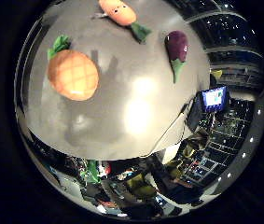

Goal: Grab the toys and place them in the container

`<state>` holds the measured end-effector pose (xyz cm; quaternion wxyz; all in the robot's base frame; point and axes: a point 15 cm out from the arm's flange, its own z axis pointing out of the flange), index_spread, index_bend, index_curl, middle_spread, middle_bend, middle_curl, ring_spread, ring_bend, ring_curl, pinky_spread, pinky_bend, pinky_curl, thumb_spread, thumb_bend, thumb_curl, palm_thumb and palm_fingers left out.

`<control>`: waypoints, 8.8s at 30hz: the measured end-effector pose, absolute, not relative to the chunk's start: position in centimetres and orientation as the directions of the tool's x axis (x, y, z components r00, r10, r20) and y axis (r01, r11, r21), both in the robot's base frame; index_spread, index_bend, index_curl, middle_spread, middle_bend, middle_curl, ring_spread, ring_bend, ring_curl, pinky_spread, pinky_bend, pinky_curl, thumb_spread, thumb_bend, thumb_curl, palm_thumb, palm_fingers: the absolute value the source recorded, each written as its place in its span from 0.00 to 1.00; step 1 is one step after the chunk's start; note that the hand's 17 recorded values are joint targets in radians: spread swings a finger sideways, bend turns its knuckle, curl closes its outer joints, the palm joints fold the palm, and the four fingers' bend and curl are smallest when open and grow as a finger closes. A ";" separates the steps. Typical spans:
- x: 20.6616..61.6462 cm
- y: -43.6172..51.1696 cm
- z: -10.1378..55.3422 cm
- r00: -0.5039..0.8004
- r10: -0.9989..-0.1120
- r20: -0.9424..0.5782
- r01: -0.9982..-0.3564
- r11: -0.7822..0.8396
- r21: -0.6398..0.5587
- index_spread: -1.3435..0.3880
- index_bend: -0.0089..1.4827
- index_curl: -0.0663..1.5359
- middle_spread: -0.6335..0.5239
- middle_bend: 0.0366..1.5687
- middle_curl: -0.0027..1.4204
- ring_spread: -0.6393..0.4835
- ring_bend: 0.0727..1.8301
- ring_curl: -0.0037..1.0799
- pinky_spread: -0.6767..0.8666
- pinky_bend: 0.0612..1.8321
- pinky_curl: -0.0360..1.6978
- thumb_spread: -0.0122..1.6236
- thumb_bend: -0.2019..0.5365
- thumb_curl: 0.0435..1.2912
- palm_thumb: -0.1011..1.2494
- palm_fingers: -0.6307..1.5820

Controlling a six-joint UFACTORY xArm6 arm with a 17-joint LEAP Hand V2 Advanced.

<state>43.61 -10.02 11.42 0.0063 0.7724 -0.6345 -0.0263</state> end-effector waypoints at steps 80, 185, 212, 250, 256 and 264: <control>36.0 21.4 24.4 0.575 -0.793 -0.203 -0.818 -0.564 -0.113 0.49 0.25 0.26 0.55 0.21 0.20 0.72 0.24 0.20 0.70 0.32 0.31 0.63 0.24 0.34 0.68 0.26; 50.6 -34.0 23.3 -0.290 -0.953 -0.090 -0.950 0.298 -0.095 0.63 0.72 0.49 0.46 0.83 0.43 0.42 0.79 0.52 0.32 0.67 0.49 0.37 0.24 0.58 0.86 0.82; 36.6 16.0 37.4 0.333 -0.891 -0.309 -0.941 -0.292 -0.172 0.62 0.70 0.52 0.46 0.84 0.42 0.42 0.79 0.51 0.30 0.61 0.59 0.38 0.24 0.65 0.84 0.83; 38.8 14.5 30.0 0.483 -0.863 -0.146 -0.875 -0.474 -0.094 0.51 0.25 0.28 0.51 0.27 0.22 0.65 0.29 0.18 0.71 0.23 0.29 0.61 0.24 0.40 0.70 0.35; 39.2 3.5 28.2 0.439 -0.897 -0.042 -0.898 -0.438 -0.035 0.51 0.19 0.27 0.51 0.21 0.21 0.64 0.23 0.16 0.70 0.18 0.25 0.61 0.24 0.38 0.71 0.38; 38.8 -10.2 25.6 0.453 -0.879 0.150 -0.890 -0.435 0.139 0.52 0.12 0.26 0.51 0.13 0.21 0.64 0.17 0.16 0.68 0.15 0.22 0.60 0.24 0.36 0.74 0.37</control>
